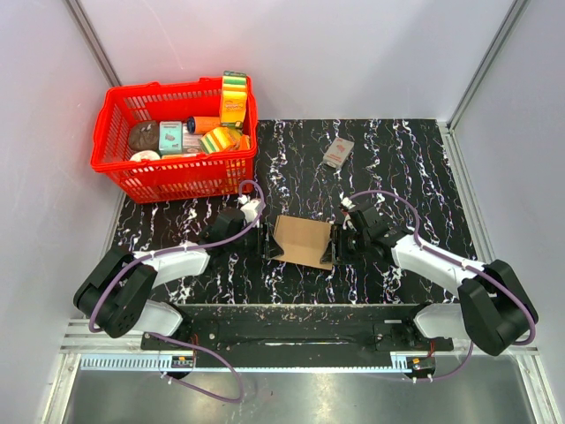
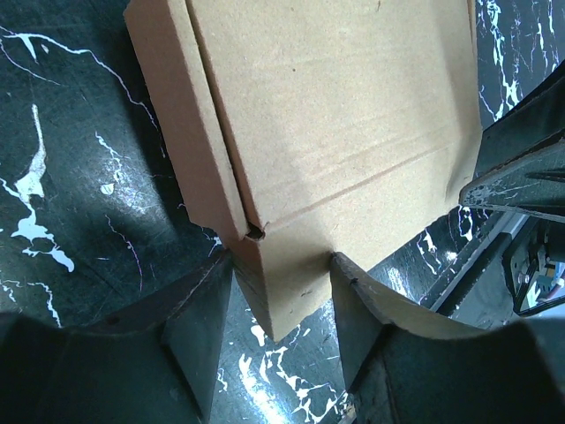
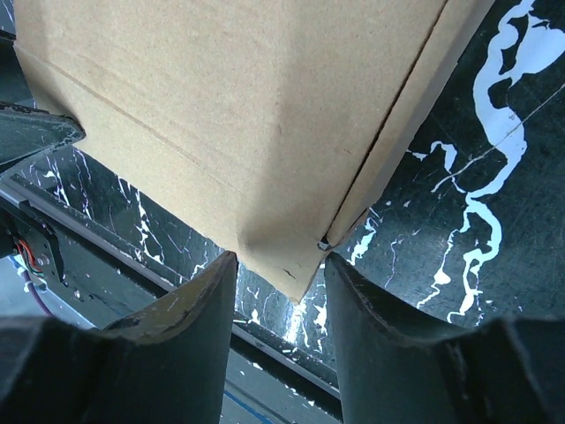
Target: Fold the paper box
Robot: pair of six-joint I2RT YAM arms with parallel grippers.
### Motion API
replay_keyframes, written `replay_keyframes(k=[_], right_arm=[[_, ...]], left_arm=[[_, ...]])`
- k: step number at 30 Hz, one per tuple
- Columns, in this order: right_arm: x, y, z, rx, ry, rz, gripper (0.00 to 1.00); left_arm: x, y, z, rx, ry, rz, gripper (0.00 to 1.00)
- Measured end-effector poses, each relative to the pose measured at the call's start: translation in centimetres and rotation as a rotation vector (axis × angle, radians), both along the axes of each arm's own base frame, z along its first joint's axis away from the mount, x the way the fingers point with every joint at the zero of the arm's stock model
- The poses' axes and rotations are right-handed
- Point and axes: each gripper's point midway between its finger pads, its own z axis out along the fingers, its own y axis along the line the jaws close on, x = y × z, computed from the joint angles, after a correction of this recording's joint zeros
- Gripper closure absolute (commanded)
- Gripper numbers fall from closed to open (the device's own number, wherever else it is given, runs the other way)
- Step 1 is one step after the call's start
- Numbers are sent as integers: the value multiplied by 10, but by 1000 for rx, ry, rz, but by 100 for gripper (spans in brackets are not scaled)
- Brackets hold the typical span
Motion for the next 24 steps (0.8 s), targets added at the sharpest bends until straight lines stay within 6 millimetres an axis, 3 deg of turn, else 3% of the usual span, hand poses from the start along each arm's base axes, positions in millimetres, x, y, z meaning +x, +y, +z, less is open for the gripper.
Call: replay_keyframes(k=[24], right_arm=[[0,0,-1,2,12,-12,56]], left_arm=[[1,0,0,-6,7,6,50]])
